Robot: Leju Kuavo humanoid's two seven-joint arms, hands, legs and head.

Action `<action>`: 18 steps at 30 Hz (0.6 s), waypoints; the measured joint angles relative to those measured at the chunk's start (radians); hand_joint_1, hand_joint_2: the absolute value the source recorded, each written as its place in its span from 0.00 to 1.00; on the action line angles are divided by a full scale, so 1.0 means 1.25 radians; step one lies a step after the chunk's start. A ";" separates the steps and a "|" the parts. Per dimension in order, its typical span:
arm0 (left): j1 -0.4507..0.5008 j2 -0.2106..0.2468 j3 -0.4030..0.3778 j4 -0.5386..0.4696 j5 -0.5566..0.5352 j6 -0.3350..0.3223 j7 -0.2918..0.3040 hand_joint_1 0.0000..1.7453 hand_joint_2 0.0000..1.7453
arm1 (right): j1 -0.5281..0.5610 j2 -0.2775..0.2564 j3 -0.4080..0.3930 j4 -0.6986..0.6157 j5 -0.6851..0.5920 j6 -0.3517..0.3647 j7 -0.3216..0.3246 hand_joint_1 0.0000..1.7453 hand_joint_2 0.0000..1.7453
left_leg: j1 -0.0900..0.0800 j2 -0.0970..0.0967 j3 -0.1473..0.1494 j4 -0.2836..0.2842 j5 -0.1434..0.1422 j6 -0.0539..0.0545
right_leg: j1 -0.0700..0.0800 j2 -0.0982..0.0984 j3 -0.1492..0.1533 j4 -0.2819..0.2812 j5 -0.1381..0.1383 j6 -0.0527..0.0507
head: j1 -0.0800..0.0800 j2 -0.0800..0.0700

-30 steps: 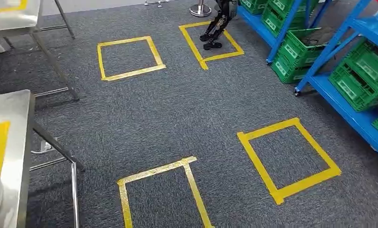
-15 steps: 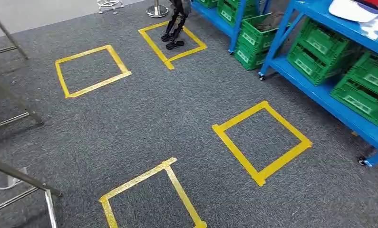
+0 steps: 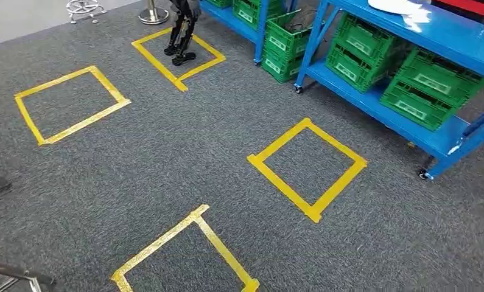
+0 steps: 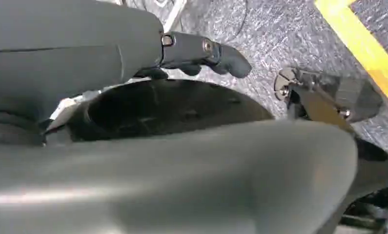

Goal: Take the parts from the cabinet and place them on the table.

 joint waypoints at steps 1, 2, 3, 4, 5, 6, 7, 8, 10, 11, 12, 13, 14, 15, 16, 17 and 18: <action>0.001 -0.001 0.000 0.000 0.001 0.001 -0.003 0.00 0.00 | 0.001 -0.005 0.000 0.000 -0.001 0.001 -0.012 0.00 0.00 | -0.002 0.010 0.001 0.000 -0.002 0.002 | 0.002 -0.001 0.016 -0.030 0.021 -0.004 | 0.002 0.000; 0.002 -0.002 0.000 0.000 0.002 0.004 -0.008 0.00 0.00 | 0.001 -0.011 0.000 0.000 -0.002 -0.001 -0.016 0.00 0.00 | -0.004 0.021 0.003 0.000 -0.004 0.003 | 0.006 -0.006 0.048 -0.091 0.054 -0.011 | 0.004 0.000; 0.002 -0.003 0.000 0.000 0.003 0.007 -0.010 0.00 0.00 | 0.001 -0.015 0.000 0.000 -0.001 -0.006 -0.012 0.00 0.00 | -0.004 0.028 0.005 0.000 -0.005 0.003 | 0.013 -0.021 0.081 -0.153 0.082 -0.019 | 0.004 0.000; 0.003 -0.006 0.000 0.000 0.004 0.010 -0.011 0.00 0.00 | -0.002 -0.022 0.001 0.000 0.004 -0.014 0.004 0.00 0.00 | -0.004 0.037 0.009 -0.002 -0.007 0.001 | 0.030 -0.082 0.121 -0.230 0.099 -0.036 | 0.006 0.000; 0.003 -0.007 0.000 0.000 0.004 0.012 -0.013 0.00 0.00 | -0.006 -0.028 0.001 0.000 0.008 -0.016 0.014 0.00 0.00 | -0.008 0.046 0.011 -0.002 -0.010 -0.004 | 0.031 -0.088 0.122 -0.236 0.093 -0.039 | 0.002 0.000; 0.004 -0.007 0.000 0.001 0.004 0.012 -0.014 0.00 0.00 | -0.007 -0.032 0.002 0.000 0.009 -0.018 0.017 0.00 0.00 | -0.005 0.054 0.011 -0.003 -0.011 -0.004 | 0.036 -0.077 0.121 -0.239 0.095 -0.042 | 0.004 0.000; 0.005 -0.007 0.000 0.001 0.004 0.013 -0.015 0.00 0.00 | -0.006 -0.036 0.002 0.000 0.009 -0.019 0.020 0.00 0.00 | -0.003 0.063 0.014 -0.005 -0.012 -0.008 | 0.037 -0.068 0.119 -0.239 0.094 -0.045 | 0.006 0.000; 0.005 -0.007 0.000 0.001 0.004 0.013 -0.015 0.00 0.00 | -0.006 -0.043 0.002 0.000 0.010 -0.019 0.020 0.00 0.00 | -0.003 0.073 0.020 -0.010 -0.012 -0.011 | 0.037 -0.057 0.120 -0.243 0.095 -0.049 | 0.008 0.000; 0.005 -0.006 0.000 0.003 0.004 0.014 -0.018 0.00 0.00 | -0.004 -0.044 0.003 0.000 0.010 -0.019 0.023 0.00 0.00 | -0.005 0.044 0.022 -0.002 -0.023 -0.017 | 0.026 -0.034 0.160 -0.278 0.113 -0.049 | 0.009 0.000; 0.005 -0.006 0.000 0.003 0.004 0.014 -0.020 0.00 0.00 | -0.005 -0.047 0.003 0.000 0.010 -0.020 0.023 0.00 0.00 | -0.004 0.002 0.005 0.039 -0.049 -0.019 | 0.021 -0.026 0.163 -0.282 0.116 -0.054 | 0.004 0.000; 0.005 -0.005 0.000 0.003 0.005 0.013 -0.020 0.00 0.00 | -0.008 -0.047 0.003 0.000 0.011 -0.021 0.024 0.00 0.00 | -0.002 -0.021 -0.022 0.097 -0.075 -0.022 | 0.019 -0.016 0.162 -0.282 0.118 -0.056 | -0.001 0.000; 0.004 -0.005 0.000 0.003 0.005 0.012 -0.020 0.00 0.00 | -0.008 -0.047 0.003 0.000 0.011 -0.021 0.024 0.00 0.00 | 0.001 -0.031 -0.055 0.160 -0.098 -0.025 | 0.018 -0.005 0.161 -0.282 0.118 -0.057 | -0.007 0.000; 0.004 -0.005 0.000 0.003 0.005 0.012 -0.020 0.00 0.00 | -0.008 -0.047 0.004 0.000 0.011 -0.020 0.025 0.00 0.00 | 0.003 -0.034 -0.081 0.206 -0.108 -0.028 | 0.017 0.009 0.162 -0.282 0.118 -0.056 | -0.009 0.000; 0.004 -0.006 0.000 0.003 0.005 0.011 -0.020 0.00 0.00 | -0.008 -0.047 0.004 0.000 0.011 -0.020 0.025 0.00 0.00 | 0.006 -0.034 -0.096 0.222 -0.102 -0.031 | 0.016 0.023 0.162 -0.281 0.117 -0.055 | -0.009 0.000; 0.003 -0.006 0.000 0.003 0.005 0.011 -0.019 0.00 0.00 | -0.008 -0.047 0.004 0.000 0.011 -0.020 0.025 0.00 0.00 | 0.008 -0.035 -0.091 0.199 -0.076 -0.034 | 0.012 0.037 0.163 -0.277 0.114 -0.051 | -0.011 0.000; 0.003 -0.006 0.000 0.003 0.006 0.011 -0.019 0.00 0.00 | -0.007 -0.046 0.004 0.000 0.011 -0.020 0.026 0.00 0.00 | 0.011 -0.038 -0.070 0.144 -0.037 -0.037 | 0.008 0.052 0.163 -0.272 0.111 -0.046 | -0.012 0.000; 0.003 -0.006 0.000 0.003 0.006 0.012 -0.019 0.00 0.00 | -0.007 -0.046 0.004 0.000 0.011 -0.020 0.026 0.00 0.00 | 0.016 -0.049 -0.040 0.072 0.005 -0.042 | 0.004 0.065 0.163 -0.263 0.105 -0.039 | -0.015 0.000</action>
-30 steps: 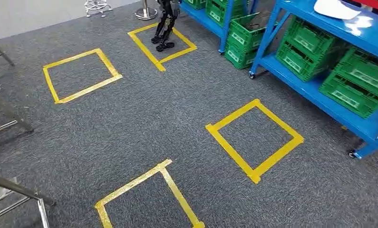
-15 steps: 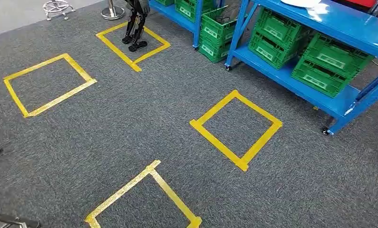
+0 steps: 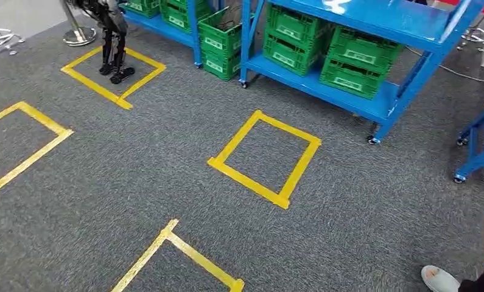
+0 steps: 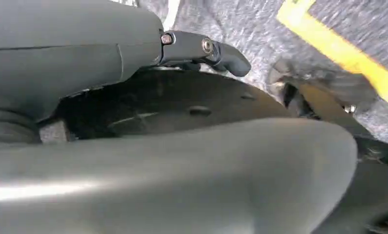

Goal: Take the parts from the cabinet and place them on the table.

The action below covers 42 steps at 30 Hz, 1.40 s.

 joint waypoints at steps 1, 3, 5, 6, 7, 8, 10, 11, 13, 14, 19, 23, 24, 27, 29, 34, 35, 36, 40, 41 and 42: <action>0.001 0.000 0.000 0.000 0.000 0.000 0.000 0.00 0.00 | 0.001 0.000 0.000 0.000 0.000 0.000 0.000 0.00 0.00 | 0.007 -0.028 0.023 -0.056 0.014 -0.006 | -0.004 0.011 -0.004 0.011 -0.007 0.008 | -0.004 0.000; -0.001 0.000 0.000 0.000 0.005 0.002 -0.001 0.00 0.00 | -0.002 -0.003 0.001 0.000 0.002 -0.003 0.003 0.00 0.00 | 0.004 -0.049 0.029 -0.064 -0.004 0.001 | -0.003 0.029 -0.018 0.026 -0.016 0.021 | -0.009 0.000; -0.003 -0.001 0.001 0.000 0.022 0.013 -0.002 0.00 0.00 | 0.006 -0.003 0.004 0.000 0.007 -0.004 0.015 0.00 0.00 | -0.002 -0.033 0.038 -0.065 -0.006 0.014 | -0.009 0.042 -0.033 0.020 -0.012 0.031 | -0.007 0.000; -0.004 -0.002 0.002 0.000 0.028 0.014 0.003 0.00 0.00 | 0.009 -0.003 0.006 0.000 0.011 -0.001 0.019 0.00 0.00 | 0.002 -0.024 0.039 -0.068 -0.003 0.019 | -0.010 0.049 -0.035 0.020 -0.011 0.034 | -0.005 0.000; -0.005 -0.002 0.002 0.000 0.030 0.012 0.014 0.00 0.00 | 0.009 -0.003 0.008 0.000 0.015 0.006 0.019 0.00 0.00 | 0.003 -0.014 0.041 -0.072 0.000 0.024 | -0.008 0.019 -0.037 0.034 -0.018 0.035 | -0.003 0.000; -0.004 -0.002 0.002 0.000 0.032 0.012 0.024 0.00 0.00 | 0.009 -0.002 0.011 0.000 0.022 0.016 0.018 0.00 0.00 | 0.001 -0.006 0.042 -0.074 0.000 0.027 | -0.005 -0.026 -0.053 0.066 -0.038 0.037 | 0.007 0.000; -0.002 -0.001 0.002 0.000 0.041 0.017 0.041 0.00 0.00 | 0.006 0.000 0.021 0.000 0.033 0.037 0.007 0.00 0.00 | -0.004 0.019 0.042 -0.074 -0.002 0.031 | -0.006 -0.056 -0.115 0.185 -0.096 0.040 | 0.018 0.000; -0.002 -0.001 0.004 0.000 0.049 0.029 0.040 0.00 0.00 | 0.007 0.002 0.027 0.000 0.033 0.044 0.001 0.00 0.00 | -0.007 0.032 0.042 -0.074 -0.004 0.034 | -0.006 -0.062 -0.145 0.242 -0.116 0.041 | 0.020 0.000; -0.002 0.000 0.014 0.000 0.075 0.040 0.025 0.00 0.00 | 0.008 0.008 0.031 0.000 0.031 0.049 -0.002 0.00 0.00 | -0.010 0.053 0.044 -0.074 -0.008 0.035 | -0.006 -0.067 -0.159 0.261 -0.104 0.038 | 0.024 0.000; -0.003 0.000 0.020 0.000 0.085 0.040 0.018 0.00 0.00 | 0.009 0.010 0.032 0.000 0.027 0.048 -0.002 0.00 0.00 | -0.011 0.062 0.047 -0.074 -0.011 0.035 | -0.005 -0.068 -0.137 0.213 -0.072 0.034 | 0.025 0.000; -0.004 0.001 0.034 0.000 0.073 0.050 0.022 0.00 0.00 | 0.007 0.018 0.045 0.000 0.029 0.021 0.094 0.00 0.00 | -0.012 0.100 0.063 -0.077 -0.025 0.020 | 0.018 -0.121 -0.050 0.031 -0.008 0.007 | 0.029 0.000; -0.004 0.003 0.040 0.001 0.076 0.050 0.028 0.00 0.00 | 0.011 0.028 0.052 0.000 0.026 0.006 0.114 0.00 0.00 | -0.006 0.059 0.066 -0.060 -0.043 0.005 | 0.009 -0.091 -0.011 -0.004 0.003 -0.005 | 0.027 0.000; -0.004 0.004 0.041 0.000 0.074 0.047 0.031 0.00 0.00 | 0.010 0.031 0.052 0.000 0.019 0.013 0.107 0.00 0.00 | -0.007 0.033 0.042 -0.009 -0.068 0.004 | 0.008 -0.086 -0.010 -0.004 0.005 -0.009 | 0.021 0.000; -0.003 0.008 0.041 0.001 0.055 0.036 0.038 0.00 0.00 | 0.010 0.042 0.052 0.000 0.005 0.037 0.087 0.00 0.00 | -0.007 0.015 -0.060 0.155 -0.111 -0.002 | 0.009 -0.067 -0.007 -0.003 -0.002 -0.015 | 0.008 0.000; -0.002 0.008 0.041 0.001 0.042 0.035 0.026 0.00 0.00 | 0.010 0.049 0.052 0.000 0.003 0.039 0.083 0.00 0.00 | -0.007 0.014 -0.064 0.117 -0.054 -0.001 | 0.008 -0.052 0.003 -0.001 -0.010 -0.011 | 0.000 0.000; -0.007 0.005 0.038 -0.001 0.017 0.039 -0.026 0.00 0.00 | 0.011 0.052 0.055 0.000 0.009 0.041 0.103 0.00 0.00 | -0.006 0.000 0.019 -0.067 0.009 0.013 | 0.010 -0.038 0.002 0.013 -0.044 0.012 | -0.012 0.000; -0.006 0.005 0.038 -0.002 0.016 0.042 -0.032 0.00 0.00 | 0.012 0.052 0.057 0.000 0.011 0.042 0.104 0.00 0.00 | -0.008 -0.001 0.017 -0.072 0.007 0.018 | 0.009 -0.037 0.012 0.018 -0.039 0.018 | -0.007 0.000; -0.006 0.002 0.037 -0.002 0.015 0.043 -0.032 0.00 0.00 | 0.013 0.051 0.060 0.000 0.014 0.046 0.103 0.00 0.00 | -0.009 0.000 0.012 -0.073 0.006 0.024 | 0.009 -0.037 0.020 0.026 -0.036 0.022 | -0.006 0.000; -0.005 -0.002 0.036 -0.003 0.016 0.042 -0.018 0.00 0.00 | 0.011 0.050 0.070 0.000 0.023 0.059 0.086 0.00 0.00 | -0.008 0.009 0.041 -0.075 -0.004 0.039 | 0.002 -0.062 -0.044 0.139 -0.095 0.038 | 0.010 0.000; -0.005 -0.002 0.035 -0.003 0.018 0.041 -0.013 0.00 0.00 | 0.010 0.050 0.072 0.000 0.024 0.059 0.084 0.00 0.00 | -0.009 0.013 0.043 -0.075 -0.008 0.040 | 0.000 -0.064 -0.081 0.196 -0.115 0.041 | 0.013 0.000; -0.004 -0.001 0.036 -0.003 0.022 0.040 -0.005 0.00 0.00 | 0.011 0.050 0.073 0.000 0.025 0.059 0.082 0.00 0.00 | -0.010 0.016 0.046 -0.075 -0.012 0.040 | -0.002 -0.065 -0.111 0.237 -0.124 0.043 | 0.014 0.000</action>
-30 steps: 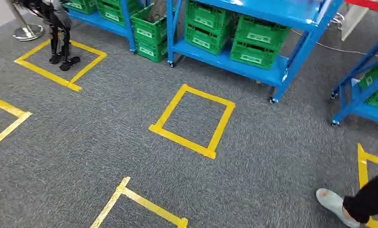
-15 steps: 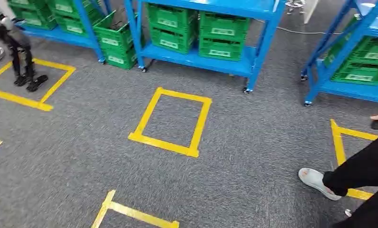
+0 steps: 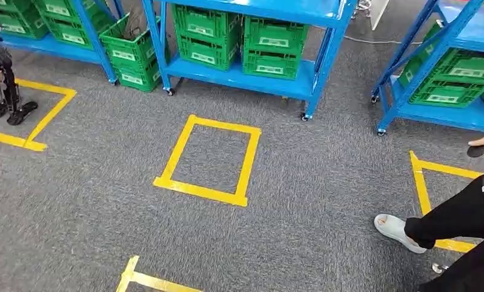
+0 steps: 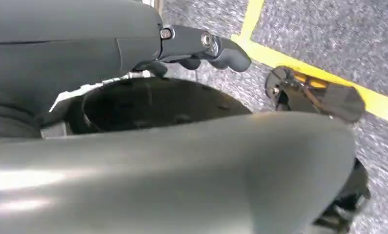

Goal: Take the parts from the cabinet and place them on the table.

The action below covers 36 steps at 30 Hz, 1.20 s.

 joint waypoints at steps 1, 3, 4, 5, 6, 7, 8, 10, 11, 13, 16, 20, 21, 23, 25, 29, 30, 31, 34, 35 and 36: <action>0.001 0.000 0.000 0.000 0.002 -0.001 0.007 0.00 0.00 | 0.002 0.000 0.003 0.000 0.000 0.000 0.000 0.00 0.00 | -0.001 0.001 0.005 0.000 -0.005 0.000 | -0.001 0.000 -0.013 0.006 0.010 -0.001 | 0.001 0.000; 0.002 0.000 0.000 0.001 0.004 -0.002 0.019 0.00 0.00 | 0.005 0.000 0.008 0.000 0.001 0.000 -0.001 0.00 0.00 | -0.002 0.002 0.022 0.000 -0.017 -0.002 | -0.002 -0.001 0.005 -0.073 0.081 -0.005 | 0.005 0.000; 0.002 0.000 0.000 0.000 0.006 -0.002 0.022 0.00 0.00 | 0.008 0.000 0.009 0.000 0.002 0.000 -0.001 0.00 0.00 | -0.002 0.002 0.032 0.000 -0.023 -0.004 | -0.001 -0.002 0.026 -0.140 0.129 -0.012 | 0.009 0.000; 0.002 0.000 0.000 0.001 0.008 -0.004 0.028 0.00 0.00 | 0.009 -0.001 0.012 0.000 0.002 0.000 -0.001 0.00 0.00 | 0.000 0.005 0.026 -0.004 -0.030 -0.006 | 0.002 -0.007 0.043 -0.179 0.141 -0.017 | 0.011 0.000; 0.001 0.001 0.000 0.001 0.010 -0.004 0.034 0.00 0.00 | 0.010 -0.002 0.013 0.001 0.002 -0.001 0.000 0.00 0.00 | 0.001 0.005 0.047 -0.006 -0.031 -0.008 | 0.008 -0.015 0.036 -0.167 0.108 -0.020 | 0.010 0.000; 0.002 0.002 0.000 0.001 0.014 -0.005 0.036 0.00 0.00 | 0.006 -0.002 0.013 0.001 0.002 -0.002 0.000 0.00 0.00 | 0.002 0.009 0.043 -0.008 -0.035 -0.016 | 0.016 -0.022 0.032 -0.170 0.059 -0.026 | 0.015 0.000; 0.004 0.000 0.000 0.001 0.016 -0.006 0.039 0.00 0.00 | 0.005 -0.004 0.014 0.001 0.000 -0.006 0.001 0.00 0.00 | 0.001 0.012 0.040 -0.006 -0.039 -0.023 | 0.017 -0.019 0.058 -0.191 0.090 -0.037 | 0.019 0.000; 0.002 0.000 0.000 0.001 0.020 -0.007 0.041 0.00 0.00 | 0.008 -0.008 0.014 0.001 -0.008 -0.022 0.005 0.00 0.00 | 0.000 0.014 0.074 0.007 -0.036 -0.030 | 0.014 -0.011 0.075 -0.204 0.107 -0.047 | 0.013 0.000; 0.002 0.001 0.000 0.001 0.020 -0.008 0.041 0.00 0.00 | 0.008 -0.008 0.014 0.001 -0.008 -0.031 0.006 0.00 0.00 | 0.001 0.010 0.067 0.022 -0.050 -0.031 | 0.010 -0.014 0.094 -0.213 0.107 -0.049 | 0.013 0.000; 0.001 0.002 0.000 0.002 0.017 -0.013 0.039 0.00 0.00 | 0.004 -0.016 0.014 0.001 -0.009 -0.058 0.007 0.00 0.00 | 0.001 0.001 0.018 0.104 -0.073 -0.033 | 0.011 -0.009 0.107 -0.213 0.107 -0.059 | -0.002 0.000; 0.000 0.003 -0.002 0.002 -0.002 -0.021 0.042 0.00 0.00 | -0.001 -0.029 0.019 0.001 0.026 -0.078 0.028 0.00 0.00 | 0.000 -0.002 -0.084 0.204 -0.140 -0.037 | 0.013 0.001 0.116 -0.213 0.095 -0.060 | -0.012 0.000; 0.002 0.003 -0.011 0.002 -0.025 -0.019 0.041 0.00 0.00 | 0.002 -0.068 0.061 0.001 0.108 -0.086 0.096 0.00 0.00 | 0.001 -0.002 -0.080 0.050 0.007 -0.034 | 0.012 0.009 0.149 -0.212 0.067 -0.050 | -0.028 0.000; 0.003 0.004 -0.013 0.002 -0.026 -0.019 0.041 0.00 0.00 | 0.003 -0.078 0.067 0.001 0.109 -0.086 0.099 0.00 0.00 | -0.001 -0.002 -0.082 0.040 0.038 -0.029 | 0.015 0.011 0.160 -0.203 0.059 -0.045 | -0.029 0.000; 0.001 0.003 -0.018 0.001 -0.026 -0.017 0.037 0.00 0.00 | 0.001 -0.090 0.077 0.000 0.082 -0.083 0.088 0.00 0.00 | -0.002 -0.002 -0.068 0.043 0.026 -0.021 | 0.017 0.014 0.140 -0.200 0.043 -0.033 | -0.030 0.000; 0.000 0.002 -0.018 0.001 -0.022 -0.017 0.030 0.00 0.00 | 0.001 -0.094 0.071 -0.001 -0.026 -0.047 0.038 0.00 0.00 | 0.000 -0.002 -0.065 0.039 0.030 -0.012 | 0.017 0.013 0.148 -0.204 0.036 -0.025 | -0.024 0.000; -0.003 0.000 -0.021 0.001 -0.020 -0.019 0.027 0.00 0.00 | -0.005 -0.096 0.039 -0.002 -0.082 -0.024 -0.004 0.00 0.00 | 0.004 -0.001 -0.057 0.026 0.032 0.000 | 0.006 0.002 0.069 -0.059 -0.030 -0.002 | -0.007 0.000; -0.002 0.000 -0.022 0.001 -0.020 -0.019 0.027 0.00 0.00 | -0.004 -0.095 0.040 -0.002 -0.076 -0.032 -0.003 0.00 0.00 | 0.003 -0.001 -0.056 0.025 0.029 0.001 | 0.003 0.001 0.033 -0.004 -0.044 0.001 | -0.006 0.000; -0.002 0.000 -0.023 0.001 -0.020 -0.019 0.027 0.00 0.00 | -0.002 -0.091 0.039 -0.002 -0.074 -0.044 -0.006 0.00 0.00 | 0.003 -0.003 -0.054 0.025 0.026 0.001 | 0.000 0.000 0.008 0.025 -0.042 0.003 | -0.005 0.000; 0.000 0.000 -0.023 0.001 -0.019 -0.019 0.032 0.00 0.00 | 0.002 -0.075 0.038 -0.002 -0.067 -0.063 -0.012 0.00 0.00 | 0.004 -0.007 -0.036 0.025 0.013 -0.003 | -0.005 -0.001 0.027 -0.086 0.067 0.001 | 0.005 0.000; 0.000 0.000 -0.023 0.001 -0.019 -0.019 0.032 0.00 0.00 | 0.002 -0.075 0.038 -0.002 -0.067 -0.063 -0.012 0.00 0.00 | 0.004 -0.007 -0.035 0.025 0.013 -0.003 | -0.005 -0.001 0.030 -0.095 0.072 0.000 | 0.006 0.000; 0.000 0.000 -0.023 0.001 -0.019 -0.019 0.032 0.00 0.00 | 0.002 -0.075 0.038 -0.002 -0.067 -0.063 -0.012 0.00 0.00 | 0.004 -0.007 -0.035 0.025 0.013 -0.003 | -0.005 -0.001 0.030 -0.095 0.072 0.000 | 0.006 0.000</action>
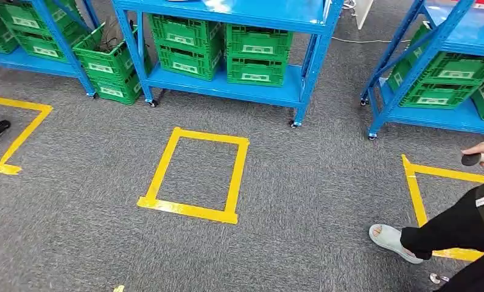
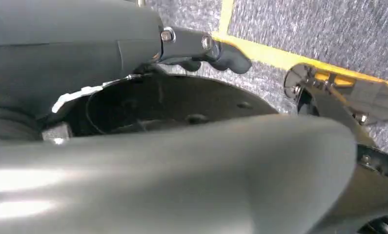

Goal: Take the parts from the cabinet and place them on the table.

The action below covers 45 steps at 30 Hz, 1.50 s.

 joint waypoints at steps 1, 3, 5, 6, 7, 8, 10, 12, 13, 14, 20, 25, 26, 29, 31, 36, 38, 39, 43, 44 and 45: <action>0.000 0.000 0.000 0.000 0.000 0.000 0.000 0.00 0.00 | 0.000 0.000 0.000 0.000 0.000 0.000 0.000 0.00 0.00 | 0.000 0.000 0.000 0.000 0.000 0.000 | 0.000 0.000 0.000 0.000 0.000 0.000 | 0.000 0.000; 0.000 0.000 0.000 0.000 0.000 0.000 0.000 0.00 0.00 | 0.000 0.000 0.000 0.000 0.000 0.000 0.000 0.00 0.00 | 0.000 0.000 0.001 0.000 0.000 0.000 | 0.000 0.000 0.003 -0.008 0.005 0.000 | 0.001 0.000; 0.000 0.000 0.000 0.000 0.000 0.000 0.000 0.00 0.00 | 0.000 0.005 0.000 0.000 0.002 -0.001 -0.001 0.00 0.00 | 0.001 0.001 0.005 -0.002 -0.006 -0.005 | 0.001 -0.004 0.027 -0.086 0.038 -0.005 | 0.008 0.000; -0.001 -0.002 0.000 0.000 0.000 0.002 0.001 0.00 0.00 | -0.005 0.014 0.000 0.000 0.005 -0.001 -0.002 0.00 0.00 | 0.001 0.002 0.019 -0.013 -0.012 -0.024 | 0.012 -0.002 0.037 -0.098 0.022 -0.023 | 0.005 0.000; 0.000 -0.002 0.000 0.000 0.000 0.003 0.001 0.00 0.00 | -0.006 0.018 0.000 0.000 0.007 0.002 0.000 0.00 0.00 | 0.001 0.002 0.015 0.005 -0.024 -0.032 | 0.006 -0.003 0.073 -0.126 0.030 -0.036 | 0.000 0.000; -0.001 -0.002 0.000 0.000 0.000 0.002 0.001 0.00 0.00 | -0.005 0.018 0.000 0.000 0.007 0.006 0.002 0.00 0.00 | 0.000 0.001 -0.009 0.050 -0.046 -0.032 | 0.006 -0.004 0.077 -0.127 0.031 -0.044 | -0.007 0.000; -0.001 -0.001 0.000 0.000 0.004 0.001 0.001 0.00 0.00 | -0.006 0.022 0.000 0.000 0.012 0.019 0.006 0.00 0.00 | 0.000 0.001 -0.083 0.176 -0.089 -0.034 | 0.008 -0.003 0.078 -0.127 0.027 -0.049 | -0.018 0.000; 0.000 -0.001 0.000 0.000 0.007 0.000 0.002 0.00 0.00 | -0.005 0.027 0.000 0.000 0.014 0.027 0.009 0.00 0.00 | -0.001 0.001 -0.119 0.216 -0.078 -0.034 | 0.010 -0.001 0.084 -0.126 0.021 -0.050 | -0.023 0.000; -0.001 -0.001 0.000 0.000 0.008 -0.001 0.002 0.00 0.00 | -0.005 0.029 0.001 0.000 0.014 0.030 0.011 0.00 0.00 | -0.001 0.001 -0.111 0.184 -0.045 -0.032 | 0.010 0.001 0.089 -0.126 0.017 -0.049 | -0.027 0.000; -0.001 -0.001 0.000 0.000 0.010 -0.001 0.002 0.00 0.00 | -0.005 0.031 0.000 0.000 0.014 0.033 0.012 0.00 0.00 | -0.001 0.001 -0.085 0.120 -0.001 -0.030 | 0.010 0.002 0.098 -0.126 0.011 -0.047 | -0.030 0.000; -0.001 -0.001 0.000 -0.001 0.017 -0.004 0.011 0.00 0.00 | -0.005 0.045 0.001 0.000 0.019 0.064 0.040 0.00 0.00 | -0.009 -0.001 -0.007 -0.016 0.019 -0.013 | 0.012 0.001 0.103 -0.130 -0.010 -0.020 | -0.034 0.000; 0.000 -0.004 0.000 -0.001 0.019 -0.008 0.013 0.00 0.00 | -0.006 0.049 0.006 0.000 0.026 0.074 0.052 0.00 0.00 | -0.001 0.003 0.012 -0.031 0.012 0.002 | 0.001 0.000 -0.006 0.076 -0.096 0.004 | -0.018 0.000; 0.000 -0.004 0.000 -0.001 0.019 -0.008 0.013 0.00 0.00 | -0.005 0.049 0.007 0.000 0.027 0.075 0.052 0.00 0.00 | -0.001 0.002 0.014 -0.030 0.009 0.003 | -0.001 0.000 -0.035 0.113 -0.097 0.006 | -0.016 0.000; 0.001 -0.004 0.000 0.000 0.019 -0.009 0.011 0.00 0.00 | -0.001 0.049 0.013 0.000 0.032 0.081 0.052 0.00 0.00 | 0.000 -0.001 0.032 -0.030 -0.003 -0.002 | -0.005 -0.001 -0.011 0.006 0.003 0.007 | -0.006 0.000; 0.002 -0.004 0.000 0.000 0.019 -0.011 0.011 0.00 0.00 | 0.000 0.050 0.014 0.001 0.034 0.083 0.054 0.00 0.00 | 0.000 0.000 0.028 -0.031 -0.011 -0.009 | -0.005 -0.007 0.033 -0.108 0.047 0.002 | 0.002 0.000; 0.003 -0.002 0.000 0.002 0.018 -0.015 0.008 0.00 0.00 | -0.004 0.051 0.017 0.000 0.034 0.087 0.057 0.00 0.00 | 0.003 0.001 0.047 -0.035 -0.024 -0.034 | -0.001 -0.002 0.065 -0.133 0.044 -0.030 | -0.005 0.000; 0.003 -0.001 0.000 0.002 0.018 -0.016 0.006 0.00 0.00 | -0.002 0.051 0.019 0.000 0.034 0.087 0.058 0.00 0.00 | 0.000 0.001 0.010 0.048 -0.064 -0.034 | 0.002 -0.004 0.075 -0.139 0.043 -0.040 | -0.016 0.000; 0.002 0.000 0.000 0.002 0.018 -0.018 0.006 0.00 0.00 | -0.002 0.051 0.019 0.000 0.034 0.088 0.058 0.00 0.00 | -0.001 0.001 -0.026 0.111 -0.087 -0.034 | 0.004 -0.004 0.075 -0.138 0.041 -0.043 | -0.022 0.000; 0.001 0.001 0.000 0.002 0.016 -0.030 0.001 0.00 0.00 | -0.002 0.054 0.020 0.000 0.031 0.103 0.041 0.00 0.00 | -0.001 0.001 -0.087 0.158 -0.048 -0.031 | 0.009 -0.007 0.086 -0.136 0.027 -0.046 | -0.035 0.000; 0.001 0.002 0.000 0.002 0.015 -0.030 0.001 0.00 0.00 | -0.001 0.055 0.020 0.000 0.031 0.104 0.035 0.00 0.00 | -0.002 0.004 -0.063 0.098 -0.008 -0.028 | 0.009 -0.011 0.093 -0.135 0.022 -0.044 | -0.038 0.000; 0.001 0.002 0.000 0.002 0.015 -0.031 0.001 0.00 0.00 | 0.000 0.056 0.020 0.000 0.031 0.104 0.031 0.00 0.00 | -0.003 0.015 -0.032 0.030 0.027 -0.025 | 0.009 -0.014 0.099 -0.133 0.016 -0.042 | -0.043 0.000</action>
